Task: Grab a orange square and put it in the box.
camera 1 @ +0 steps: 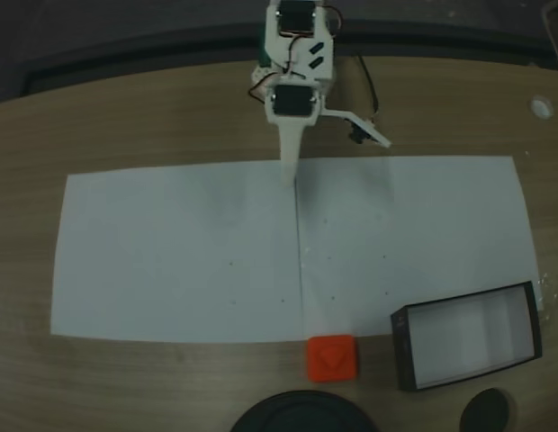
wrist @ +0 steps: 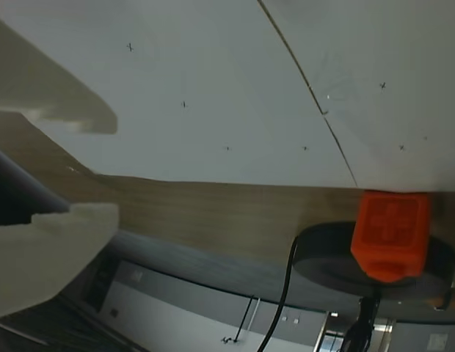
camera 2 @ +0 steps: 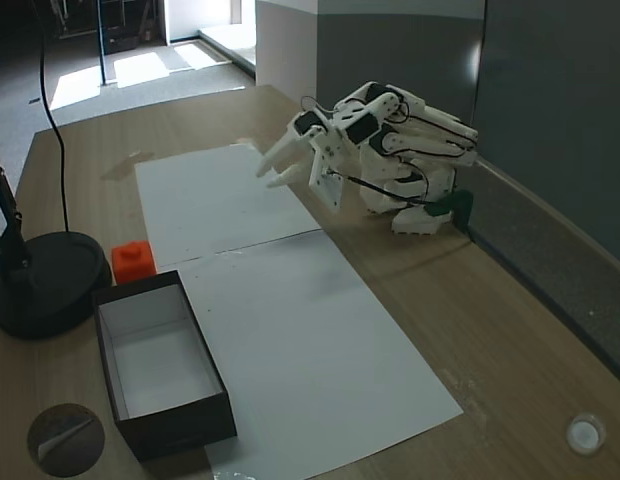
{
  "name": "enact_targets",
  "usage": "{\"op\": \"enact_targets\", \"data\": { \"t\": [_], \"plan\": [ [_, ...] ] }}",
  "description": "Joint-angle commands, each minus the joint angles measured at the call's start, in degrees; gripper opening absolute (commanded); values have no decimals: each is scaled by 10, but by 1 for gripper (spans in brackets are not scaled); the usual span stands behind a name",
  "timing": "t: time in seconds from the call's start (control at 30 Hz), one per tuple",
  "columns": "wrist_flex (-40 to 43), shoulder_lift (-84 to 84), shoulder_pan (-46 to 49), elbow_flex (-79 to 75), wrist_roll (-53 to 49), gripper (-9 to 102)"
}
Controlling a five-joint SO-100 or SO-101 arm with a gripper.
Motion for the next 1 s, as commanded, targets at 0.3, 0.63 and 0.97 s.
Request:
{"op": "enact_targets", "data": {
  "t": [0.3, 0.63, 0.97],
  "plan": [
    [-114, -14, -25, -98, 75, 35],
    [-96, -513, -78, -410, 74, 36],
    [223, -1117, -70, -1027, 45, 36]
  ]
}}
